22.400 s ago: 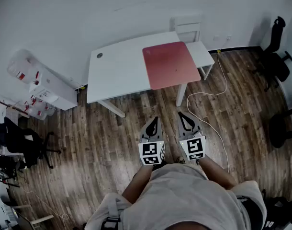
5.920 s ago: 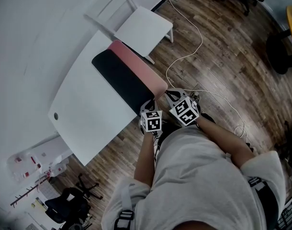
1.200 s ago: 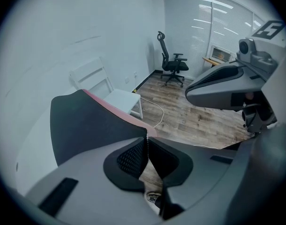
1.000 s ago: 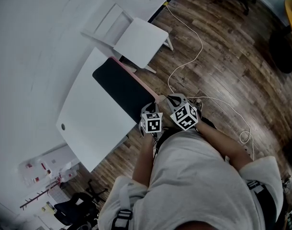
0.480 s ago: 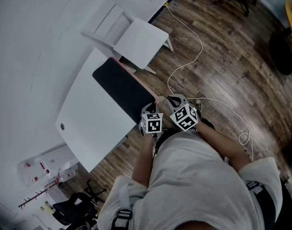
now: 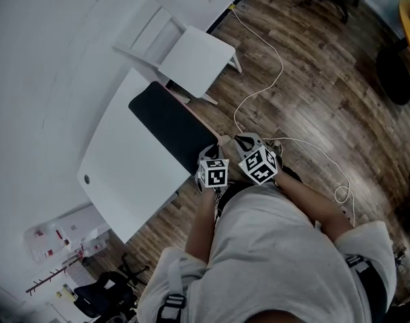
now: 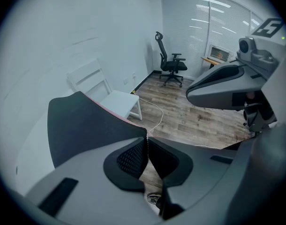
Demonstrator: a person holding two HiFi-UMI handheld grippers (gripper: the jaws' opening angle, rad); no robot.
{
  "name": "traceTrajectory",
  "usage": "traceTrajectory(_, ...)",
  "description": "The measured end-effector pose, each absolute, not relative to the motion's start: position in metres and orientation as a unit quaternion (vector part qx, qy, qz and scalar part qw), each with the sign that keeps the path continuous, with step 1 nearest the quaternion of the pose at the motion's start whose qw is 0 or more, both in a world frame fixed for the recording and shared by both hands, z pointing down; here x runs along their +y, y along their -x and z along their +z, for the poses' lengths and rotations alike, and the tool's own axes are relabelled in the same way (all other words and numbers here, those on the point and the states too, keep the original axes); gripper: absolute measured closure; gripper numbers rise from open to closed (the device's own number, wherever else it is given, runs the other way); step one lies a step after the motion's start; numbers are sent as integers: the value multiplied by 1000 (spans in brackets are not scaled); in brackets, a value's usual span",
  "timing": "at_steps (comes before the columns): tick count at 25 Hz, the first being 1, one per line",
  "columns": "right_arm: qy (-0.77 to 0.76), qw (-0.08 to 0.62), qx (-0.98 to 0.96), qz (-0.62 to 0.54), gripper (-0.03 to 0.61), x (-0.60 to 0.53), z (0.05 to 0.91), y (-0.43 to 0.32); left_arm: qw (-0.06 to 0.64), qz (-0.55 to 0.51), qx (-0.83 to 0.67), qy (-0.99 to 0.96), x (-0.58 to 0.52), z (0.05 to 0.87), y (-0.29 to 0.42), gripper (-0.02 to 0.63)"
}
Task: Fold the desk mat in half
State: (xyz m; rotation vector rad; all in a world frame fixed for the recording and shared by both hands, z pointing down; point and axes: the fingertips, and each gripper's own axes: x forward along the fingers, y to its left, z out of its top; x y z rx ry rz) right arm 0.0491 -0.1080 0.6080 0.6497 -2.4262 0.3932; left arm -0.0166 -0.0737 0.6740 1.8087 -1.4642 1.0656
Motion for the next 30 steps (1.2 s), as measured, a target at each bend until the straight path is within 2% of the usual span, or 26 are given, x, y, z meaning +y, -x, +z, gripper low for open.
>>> traceTrajectory(24,-223,286,-918,162,537,-107,606,-58,280,404,-564,-663,-73,670,5,577)
traceTrajectory(30,-214,277,-920,177,537,-111,610,-54,314,341,-582,-668,-76,669,-2,571)
